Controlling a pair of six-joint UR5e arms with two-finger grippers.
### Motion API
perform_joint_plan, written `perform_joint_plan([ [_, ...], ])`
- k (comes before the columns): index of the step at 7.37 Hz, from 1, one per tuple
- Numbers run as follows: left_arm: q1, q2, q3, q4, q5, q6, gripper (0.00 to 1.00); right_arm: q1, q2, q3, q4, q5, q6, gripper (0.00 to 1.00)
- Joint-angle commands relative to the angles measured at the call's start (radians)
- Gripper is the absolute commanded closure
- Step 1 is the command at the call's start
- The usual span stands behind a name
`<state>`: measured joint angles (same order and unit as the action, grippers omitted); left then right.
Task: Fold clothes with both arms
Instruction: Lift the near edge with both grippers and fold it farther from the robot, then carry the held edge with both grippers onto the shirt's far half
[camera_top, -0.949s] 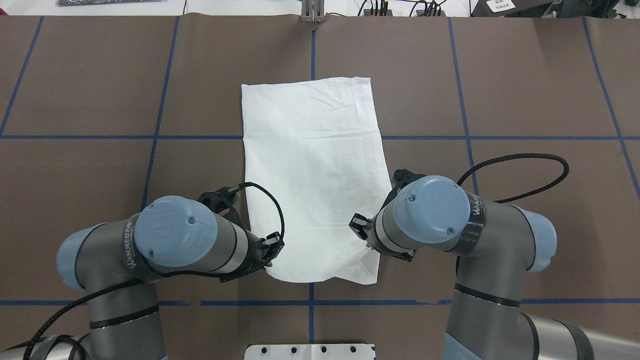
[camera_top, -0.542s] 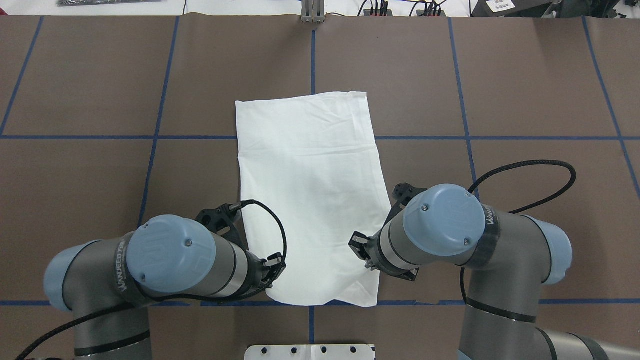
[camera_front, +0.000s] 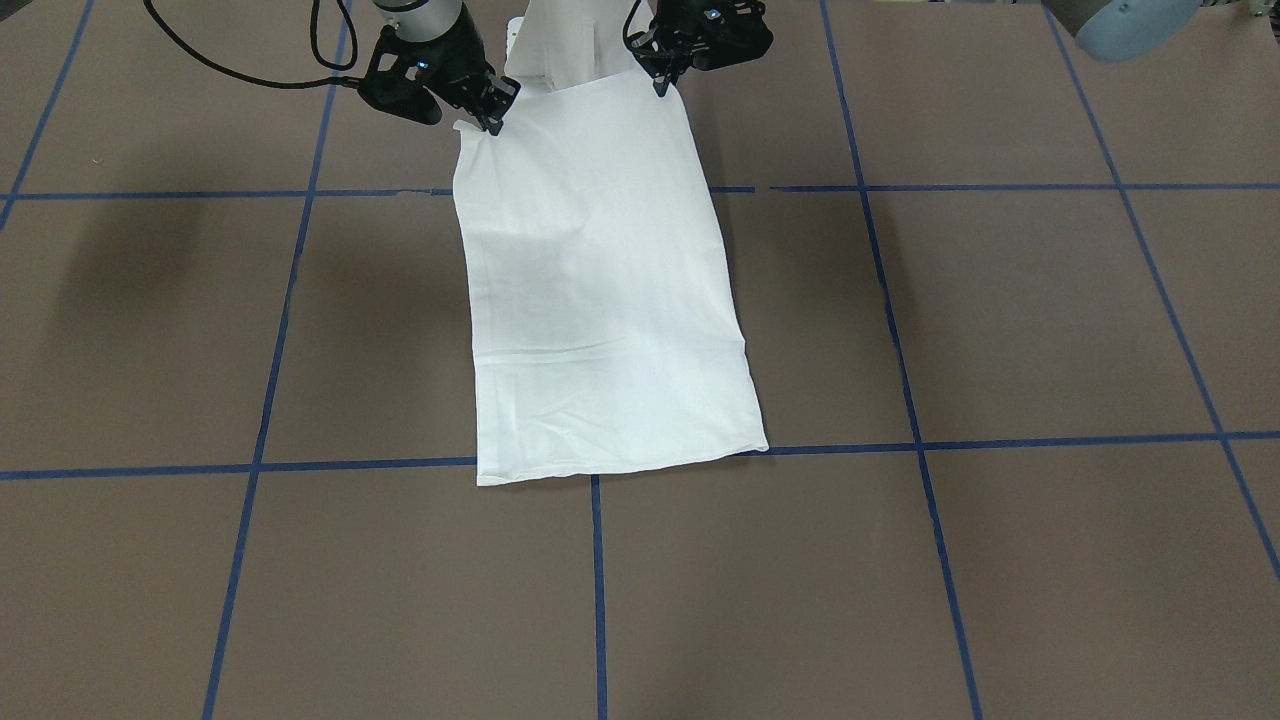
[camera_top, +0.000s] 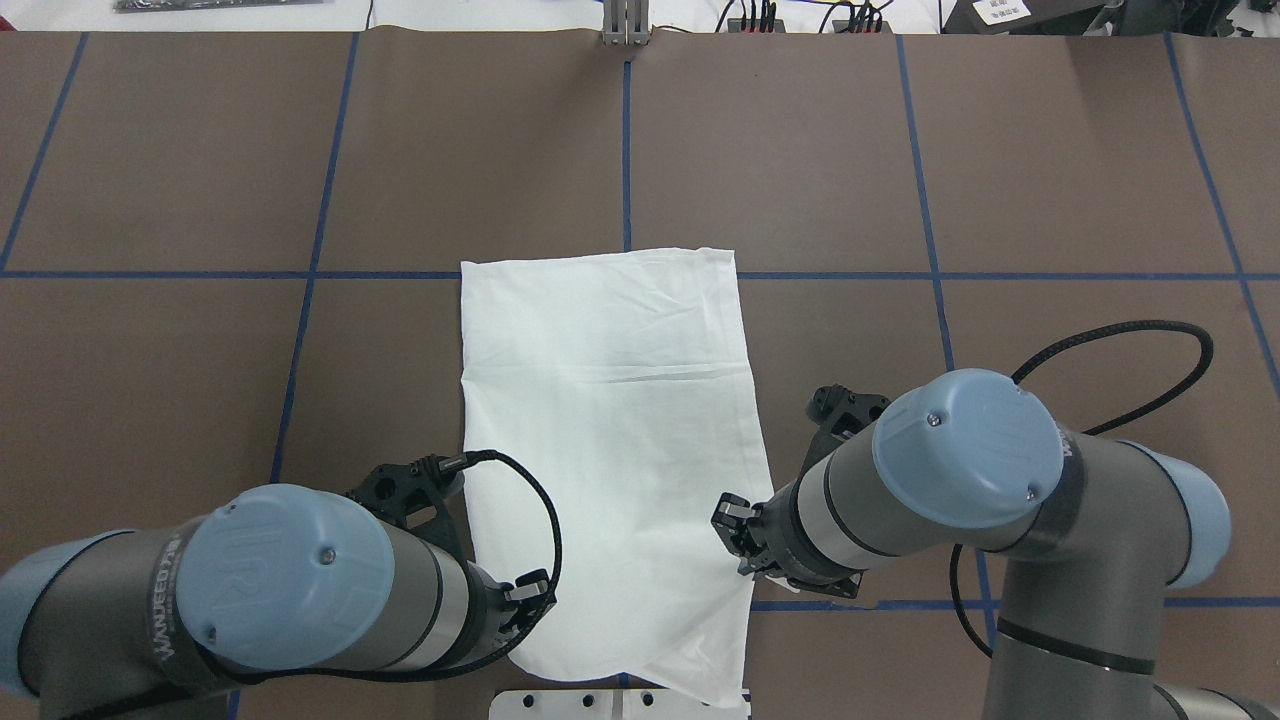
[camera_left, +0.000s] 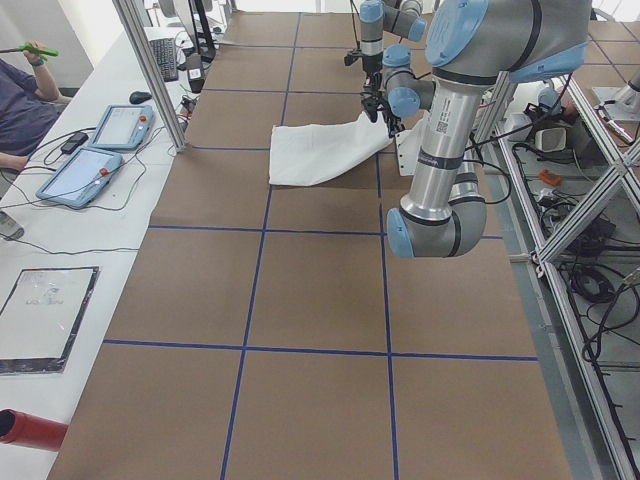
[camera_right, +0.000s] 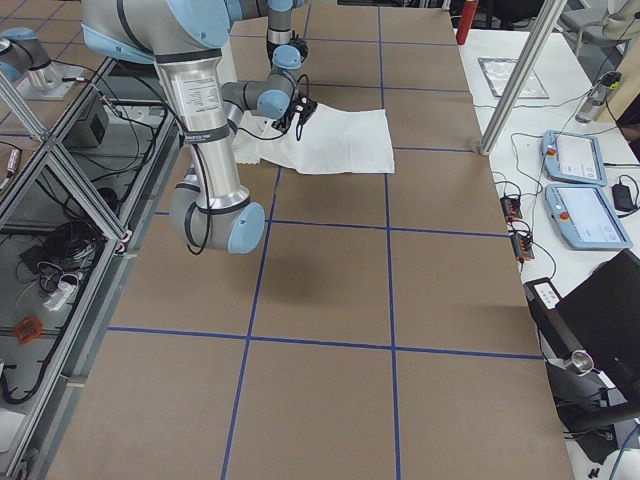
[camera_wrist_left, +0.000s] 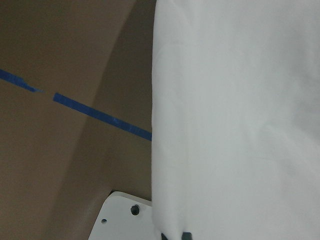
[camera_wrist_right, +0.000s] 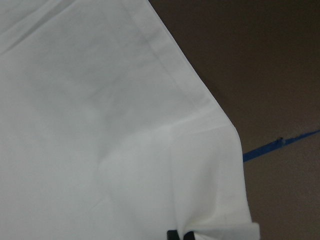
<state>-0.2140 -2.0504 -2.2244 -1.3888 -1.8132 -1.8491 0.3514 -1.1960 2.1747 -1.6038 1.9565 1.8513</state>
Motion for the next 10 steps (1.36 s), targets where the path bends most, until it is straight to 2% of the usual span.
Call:
perform_joint_plan([
  [1,-0.117,-0.014,0.002,0.004,-0.003,0.092,1.00,0.063,0.059,-0.025,0.001,-0.013,-0.090,1.00],
  [4,-0.306,-0.031,0.054,-0.007,-0.093,0.200,1.00,0.176,0.151,-0.139,-0.002,-0.018,-0.208,1.00],
  [5,-0.329,-0.065,0.115,-0.007,-0.094,0.230,1.00,0.211,0.185,-0.174,-0.002,-0.018,-0.218,1.00],
  [7,-0.386,-0.093,0.202,-0.047,-0.094,0.267,1.00,0.231,0.300,-0.312,0.002,-0.018,-0.253,1.00],
  [8,-0.422,-0.094,0.222,-0.058,-0.097,0.275,1.00,0.241,0.326,-0.370,0.005,-0.018,-0.270,1.00],
  [10,-0.482,-0.128,0.320,-0.093,-0.124,0.338,1.00,0.279,0.328,-0.417,0.007,-0.015,-0.326,1.00],
])
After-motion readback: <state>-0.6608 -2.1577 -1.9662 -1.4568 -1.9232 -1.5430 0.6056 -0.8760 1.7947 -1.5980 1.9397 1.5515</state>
